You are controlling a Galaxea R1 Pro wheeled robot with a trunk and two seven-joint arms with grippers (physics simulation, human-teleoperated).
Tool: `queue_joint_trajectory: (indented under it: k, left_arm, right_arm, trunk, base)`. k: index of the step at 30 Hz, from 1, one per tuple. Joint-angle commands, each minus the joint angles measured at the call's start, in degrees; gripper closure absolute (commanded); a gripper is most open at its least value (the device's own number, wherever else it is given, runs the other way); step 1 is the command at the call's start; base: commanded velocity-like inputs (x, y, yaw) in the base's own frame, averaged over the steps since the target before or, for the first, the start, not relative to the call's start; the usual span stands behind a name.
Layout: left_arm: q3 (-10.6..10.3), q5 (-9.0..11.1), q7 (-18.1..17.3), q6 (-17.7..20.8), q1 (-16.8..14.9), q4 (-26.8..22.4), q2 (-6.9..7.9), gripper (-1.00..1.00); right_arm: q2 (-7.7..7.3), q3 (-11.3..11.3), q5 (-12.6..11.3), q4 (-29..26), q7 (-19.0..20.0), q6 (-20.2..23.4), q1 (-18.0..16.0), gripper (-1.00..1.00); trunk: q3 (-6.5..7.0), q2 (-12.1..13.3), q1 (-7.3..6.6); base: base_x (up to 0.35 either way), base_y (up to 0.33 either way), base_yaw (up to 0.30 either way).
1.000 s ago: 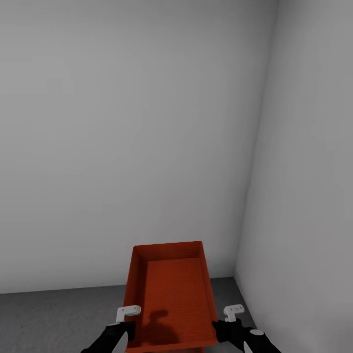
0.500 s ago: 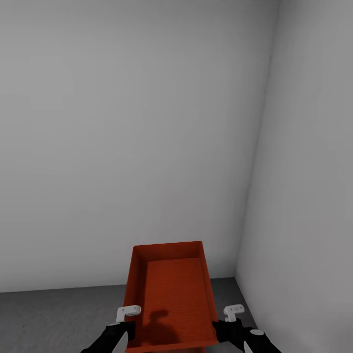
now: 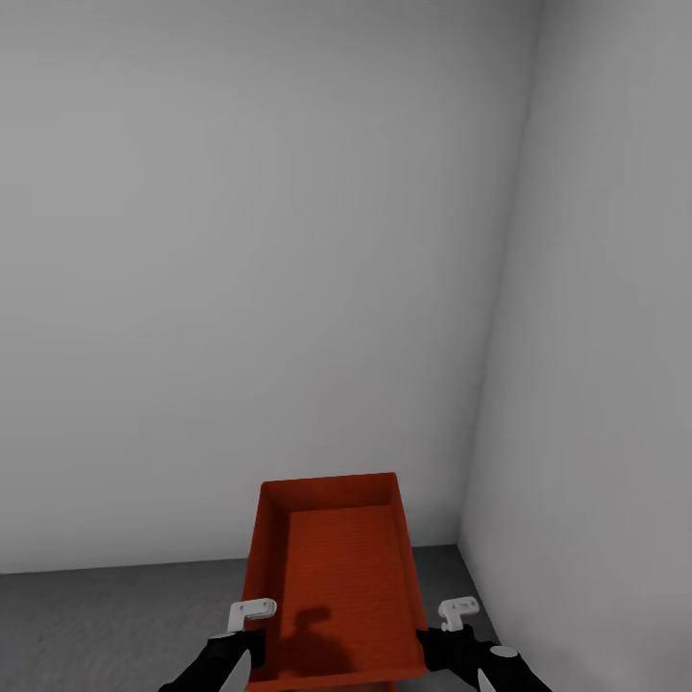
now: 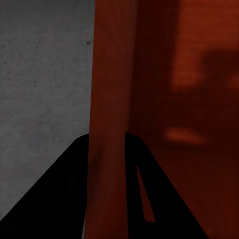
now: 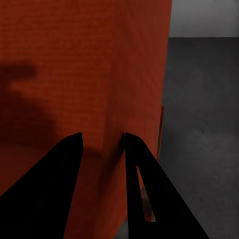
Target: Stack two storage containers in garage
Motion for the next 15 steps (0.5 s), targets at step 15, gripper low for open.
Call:
queue_joint_trajectory:
  k: [15]
  left_arm:
    - [-0.88, 0.58, 0.27, -0.01, 0.0, -0.28, -1.73, 1.0]
  right_arm:
    - [0.15, -0.33, 0.24, 0.09, 0.38, 0.43, 0.01, 1.0]
  trunk:
    - [-0.03, -0.05, 0.02]
  base:
    - [0.0, 0.0, 0.0]
